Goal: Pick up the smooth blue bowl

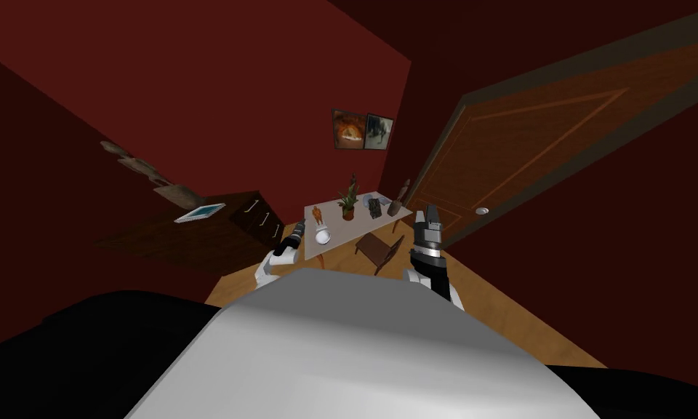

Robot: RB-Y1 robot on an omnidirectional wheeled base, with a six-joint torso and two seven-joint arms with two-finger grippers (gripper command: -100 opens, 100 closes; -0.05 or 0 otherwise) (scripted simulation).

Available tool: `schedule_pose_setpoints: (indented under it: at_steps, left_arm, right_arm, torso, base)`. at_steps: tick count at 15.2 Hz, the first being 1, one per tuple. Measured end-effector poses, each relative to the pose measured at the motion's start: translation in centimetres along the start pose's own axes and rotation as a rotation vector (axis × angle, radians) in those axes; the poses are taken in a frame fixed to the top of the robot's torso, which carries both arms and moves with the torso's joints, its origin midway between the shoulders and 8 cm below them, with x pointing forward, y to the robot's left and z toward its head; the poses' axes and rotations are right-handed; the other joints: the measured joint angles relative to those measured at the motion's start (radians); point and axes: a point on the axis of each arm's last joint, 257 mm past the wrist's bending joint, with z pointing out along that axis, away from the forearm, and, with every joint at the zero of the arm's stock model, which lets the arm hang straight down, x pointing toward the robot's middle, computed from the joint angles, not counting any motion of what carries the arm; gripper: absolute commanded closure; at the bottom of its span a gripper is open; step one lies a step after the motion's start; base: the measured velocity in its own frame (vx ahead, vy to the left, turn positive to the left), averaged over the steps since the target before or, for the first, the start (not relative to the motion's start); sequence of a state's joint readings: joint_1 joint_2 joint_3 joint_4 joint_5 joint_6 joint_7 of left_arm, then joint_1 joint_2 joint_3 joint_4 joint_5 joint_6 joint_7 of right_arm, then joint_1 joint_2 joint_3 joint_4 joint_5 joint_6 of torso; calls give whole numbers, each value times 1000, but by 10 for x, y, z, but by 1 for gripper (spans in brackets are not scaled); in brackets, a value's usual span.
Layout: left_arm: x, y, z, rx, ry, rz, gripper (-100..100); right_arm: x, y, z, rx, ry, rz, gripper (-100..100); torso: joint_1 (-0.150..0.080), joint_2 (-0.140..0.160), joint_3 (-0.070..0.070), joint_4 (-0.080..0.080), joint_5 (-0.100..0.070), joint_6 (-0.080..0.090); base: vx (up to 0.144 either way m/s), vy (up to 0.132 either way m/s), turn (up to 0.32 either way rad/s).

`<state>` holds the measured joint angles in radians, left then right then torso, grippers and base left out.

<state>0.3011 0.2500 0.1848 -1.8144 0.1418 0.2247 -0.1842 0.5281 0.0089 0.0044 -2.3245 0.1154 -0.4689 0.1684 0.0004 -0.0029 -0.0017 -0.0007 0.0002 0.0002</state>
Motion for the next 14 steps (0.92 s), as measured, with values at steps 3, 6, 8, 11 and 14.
schedule_pose_setpoints:
  at_steps: [3, 6, 8, 11, 14]
  left_arm:
    - [-5, 24, 6, -79, 7, -4, -100]
    - [-6, 49, 7, -156, 15, -10, -100]
    - [-6, 66, 10, -207, 22, -14, -100]
    - [-5, 93, 7, -283, 31, -21, -100]
    - [-6, 114, 6, -352, 40, -30, -100]
  right_arm:
    - [0, 0, 0, 0, 0, 0, 0]
    - [0, 0, 0, 0, 0, 0, 0]
    - [0, 0, 0, 0, 0, 0, 0]
    - [0, 0, 0, 0, 0, 0, 0]
    - [0, 0, 0, 0, 0, 0, 0]
  torso:
    - [0, 0, 0, 0, 0, 0]
    - [0, 1, 0, 0, 0, 0]
    - [0, 1, 0, 0, 0, 0]
    - [0, 1, 0, 0, 0, 0]
    - [-1, 1, 0, 0, 0, 0]
  base:
    - [22, 2, -97]
    - [23, 6, -92]
    - [25, 6, -139]
    - [23, 7, -92]
    - [23, 5, -95]
